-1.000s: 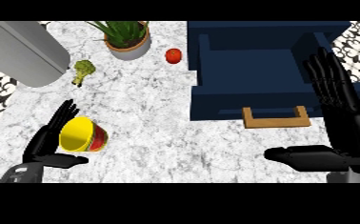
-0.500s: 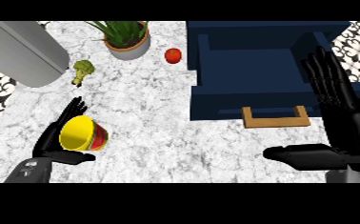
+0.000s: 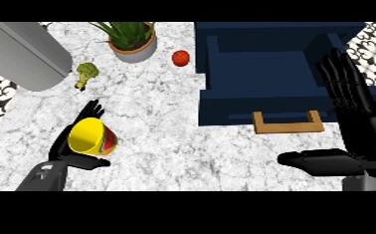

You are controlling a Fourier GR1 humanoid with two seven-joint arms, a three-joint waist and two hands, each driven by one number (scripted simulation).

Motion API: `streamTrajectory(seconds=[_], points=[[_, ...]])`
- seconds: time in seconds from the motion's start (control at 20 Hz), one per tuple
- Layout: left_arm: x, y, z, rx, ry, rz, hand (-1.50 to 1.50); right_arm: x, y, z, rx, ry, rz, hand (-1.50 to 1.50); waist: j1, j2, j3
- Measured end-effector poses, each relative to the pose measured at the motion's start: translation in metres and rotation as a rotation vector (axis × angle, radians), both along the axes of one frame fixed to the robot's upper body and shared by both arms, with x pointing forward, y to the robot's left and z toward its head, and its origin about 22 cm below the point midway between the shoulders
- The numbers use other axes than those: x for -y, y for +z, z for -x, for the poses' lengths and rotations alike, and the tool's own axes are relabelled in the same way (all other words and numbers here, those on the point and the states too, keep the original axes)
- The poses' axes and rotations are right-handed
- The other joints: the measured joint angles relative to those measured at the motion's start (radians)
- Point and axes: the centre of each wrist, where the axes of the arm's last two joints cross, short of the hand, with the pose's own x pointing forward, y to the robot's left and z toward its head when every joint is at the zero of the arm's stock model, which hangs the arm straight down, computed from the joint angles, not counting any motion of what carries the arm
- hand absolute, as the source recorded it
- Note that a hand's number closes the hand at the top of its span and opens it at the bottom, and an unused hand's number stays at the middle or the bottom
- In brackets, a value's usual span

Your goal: Pick up the cup, place it into the drawer and close the drawer

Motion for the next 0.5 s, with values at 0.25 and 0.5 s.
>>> streamTrajectory(seconds=[0.25,0.5], points=[[0.012,0.002,-0.009,-0.002,-0.048,0.057,1.50,0.003,-0.005,-0.003,-0.004,-0.002,-0.010,-1.50,0.002,0.001,0.000],[0.025,0.000,-0.012,-0.020,-0.095,0.120,1.50,0.001,-0.008,-0.004,-0.005,0.004,-0.006,-1.50,0.004,0.000,0.000]])
